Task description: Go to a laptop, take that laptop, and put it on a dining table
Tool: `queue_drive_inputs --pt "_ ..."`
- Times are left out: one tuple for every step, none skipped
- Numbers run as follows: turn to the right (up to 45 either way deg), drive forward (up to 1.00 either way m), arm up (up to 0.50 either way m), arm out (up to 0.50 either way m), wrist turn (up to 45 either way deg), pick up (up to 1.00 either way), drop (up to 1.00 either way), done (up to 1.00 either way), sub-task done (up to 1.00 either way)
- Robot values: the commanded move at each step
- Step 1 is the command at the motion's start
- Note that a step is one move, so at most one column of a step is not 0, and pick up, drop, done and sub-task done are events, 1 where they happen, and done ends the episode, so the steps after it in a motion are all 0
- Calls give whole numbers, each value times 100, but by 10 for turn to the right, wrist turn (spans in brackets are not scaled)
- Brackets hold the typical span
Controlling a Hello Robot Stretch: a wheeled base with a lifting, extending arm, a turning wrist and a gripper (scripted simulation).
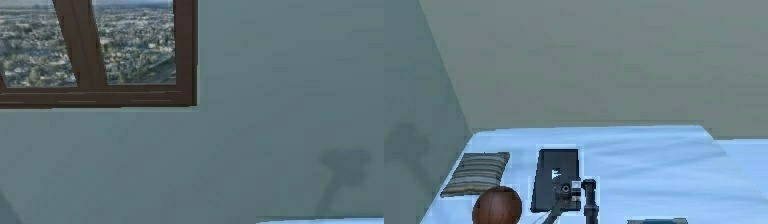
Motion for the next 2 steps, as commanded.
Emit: queue_drive_inputs --pt "0 0 0 0 450 0 0 0 0" --pt "0 0 0 0 450 0 0 0 0"
